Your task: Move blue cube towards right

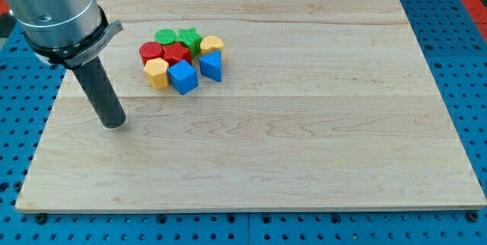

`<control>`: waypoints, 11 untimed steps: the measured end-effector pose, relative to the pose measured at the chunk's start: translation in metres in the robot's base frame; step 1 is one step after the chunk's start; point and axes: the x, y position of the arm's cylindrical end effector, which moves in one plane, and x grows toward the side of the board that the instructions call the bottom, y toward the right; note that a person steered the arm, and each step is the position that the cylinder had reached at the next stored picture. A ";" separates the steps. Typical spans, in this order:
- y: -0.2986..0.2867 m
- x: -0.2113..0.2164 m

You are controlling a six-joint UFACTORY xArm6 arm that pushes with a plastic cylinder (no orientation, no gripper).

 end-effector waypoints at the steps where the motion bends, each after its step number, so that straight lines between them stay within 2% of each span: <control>1: 0.003 -0.027; 2: 0.057 -0.066; 3: 0.127 -0.087; 4: 0.163 -0.094; 5: 0.145 -0.133; 6: 0.166 -0.157; 7: 0.208 -0.158; 8: 0.180 -0.137; 9: 0.213 -0.108; 11: 0.306 -0.186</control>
